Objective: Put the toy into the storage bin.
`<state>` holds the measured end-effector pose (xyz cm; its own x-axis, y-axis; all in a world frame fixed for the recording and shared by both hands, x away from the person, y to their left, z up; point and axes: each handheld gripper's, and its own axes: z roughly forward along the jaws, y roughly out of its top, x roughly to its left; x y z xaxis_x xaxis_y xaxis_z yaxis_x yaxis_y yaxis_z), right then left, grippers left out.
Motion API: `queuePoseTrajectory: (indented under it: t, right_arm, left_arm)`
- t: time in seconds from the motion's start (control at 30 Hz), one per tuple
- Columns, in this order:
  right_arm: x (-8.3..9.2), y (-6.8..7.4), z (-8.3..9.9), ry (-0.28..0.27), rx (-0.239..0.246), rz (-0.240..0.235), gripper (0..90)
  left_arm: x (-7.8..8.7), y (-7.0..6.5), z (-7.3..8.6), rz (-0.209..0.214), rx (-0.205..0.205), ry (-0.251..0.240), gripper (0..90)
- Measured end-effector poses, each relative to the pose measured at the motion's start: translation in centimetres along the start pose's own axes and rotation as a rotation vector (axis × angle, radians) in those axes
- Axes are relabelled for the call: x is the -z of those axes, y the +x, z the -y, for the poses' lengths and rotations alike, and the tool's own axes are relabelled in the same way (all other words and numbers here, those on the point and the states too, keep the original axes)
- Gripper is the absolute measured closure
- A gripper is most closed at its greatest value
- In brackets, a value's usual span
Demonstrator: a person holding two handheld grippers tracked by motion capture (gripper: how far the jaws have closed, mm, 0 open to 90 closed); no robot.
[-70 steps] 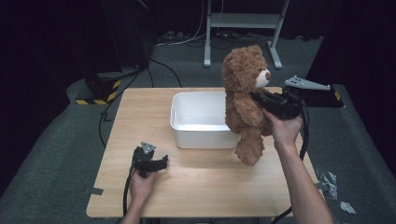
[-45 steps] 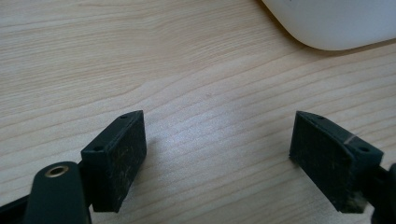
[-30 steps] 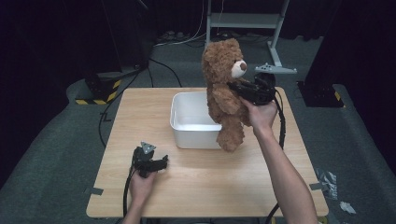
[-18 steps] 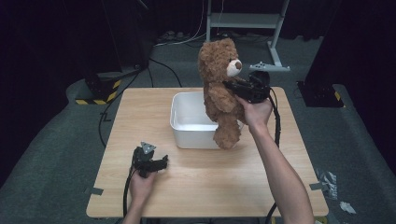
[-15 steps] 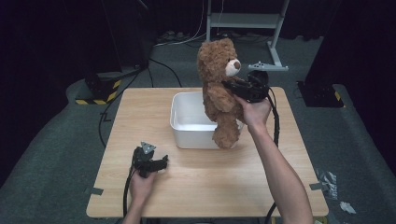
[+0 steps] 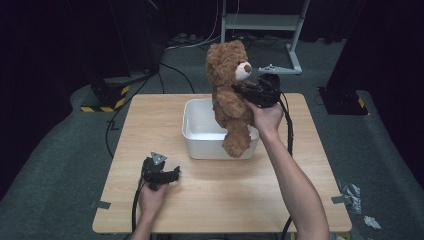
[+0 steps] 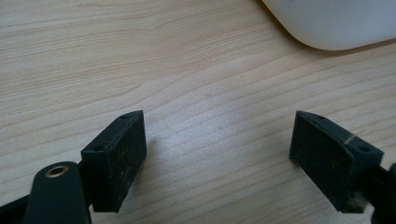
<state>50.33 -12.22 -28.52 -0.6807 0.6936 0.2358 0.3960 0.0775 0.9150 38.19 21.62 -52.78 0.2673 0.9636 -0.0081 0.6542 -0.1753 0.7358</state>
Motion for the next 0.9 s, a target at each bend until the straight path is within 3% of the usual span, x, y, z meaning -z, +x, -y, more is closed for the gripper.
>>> queuePoseTrajectory:
  t: [0.9]
  right_arm:
    - [-2.7, -0.8, 1.2, 0.039, 0.0, 0.026, 77.5]
  left_arm:
    - [0.0, 0.0, 0.0, 0.006, 0.004, -0.002, 18.6]
